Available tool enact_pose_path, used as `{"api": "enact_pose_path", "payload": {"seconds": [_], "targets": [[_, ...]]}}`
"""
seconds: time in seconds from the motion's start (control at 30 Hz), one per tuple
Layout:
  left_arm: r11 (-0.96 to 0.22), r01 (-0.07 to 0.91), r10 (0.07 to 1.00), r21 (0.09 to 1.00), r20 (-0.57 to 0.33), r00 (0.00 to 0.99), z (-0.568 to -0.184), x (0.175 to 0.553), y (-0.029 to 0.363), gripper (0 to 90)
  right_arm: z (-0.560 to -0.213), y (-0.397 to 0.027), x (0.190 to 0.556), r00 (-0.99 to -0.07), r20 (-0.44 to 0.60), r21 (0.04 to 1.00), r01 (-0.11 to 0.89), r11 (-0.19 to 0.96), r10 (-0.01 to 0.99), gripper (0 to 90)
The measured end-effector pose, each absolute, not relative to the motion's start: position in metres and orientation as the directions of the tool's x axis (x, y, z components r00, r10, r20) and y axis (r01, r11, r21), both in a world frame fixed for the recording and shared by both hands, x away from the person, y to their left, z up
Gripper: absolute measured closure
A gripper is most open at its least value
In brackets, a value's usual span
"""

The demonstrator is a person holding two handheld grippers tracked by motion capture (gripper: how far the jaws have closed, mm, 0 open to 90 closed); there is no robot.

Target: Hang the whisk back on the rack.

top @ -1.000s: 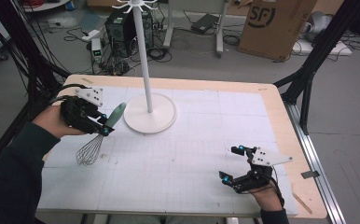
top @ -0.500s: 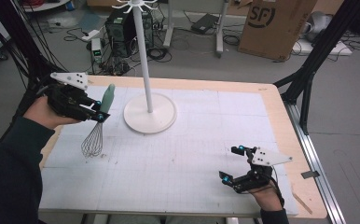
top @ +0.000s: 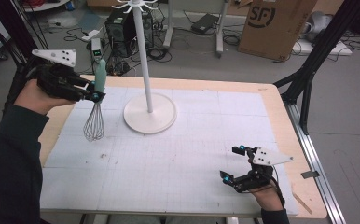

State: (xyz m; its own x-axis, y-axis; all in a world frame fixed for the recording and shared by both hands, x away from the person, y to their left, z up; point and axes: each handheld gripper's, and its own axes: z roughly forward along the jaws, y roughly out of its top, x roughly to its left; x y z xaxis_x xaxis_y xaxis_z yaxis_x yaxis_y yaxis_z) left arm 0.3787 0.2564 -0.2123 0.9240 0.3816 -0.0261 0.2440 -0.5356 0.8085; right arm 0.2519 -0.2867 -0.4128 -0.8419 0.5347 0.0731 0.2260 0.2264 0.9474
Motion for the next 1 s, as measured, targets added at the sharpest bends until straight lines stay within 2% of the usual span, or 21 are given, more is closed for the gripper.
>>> {"api": "enact_pose_path", "payload": {"seconds": [0.6,1.0], "targets": [[-0.487,0.260,0.396,0.834,-0.055,0.917,-0.186,0.407,0.254,69.3,-0.413,-0.291,0.253,-0.839,0.076,0.950,0.226,0.218,0.538,0.5],[-0.469,0.264,0.405,0.843,-0.060,0.912,-0.170,0.421,0.238,69.3,-0.414,-0.291,0.254,-0.839,0.075,0.950,0.225,0.218,0.539,0.5]]}}
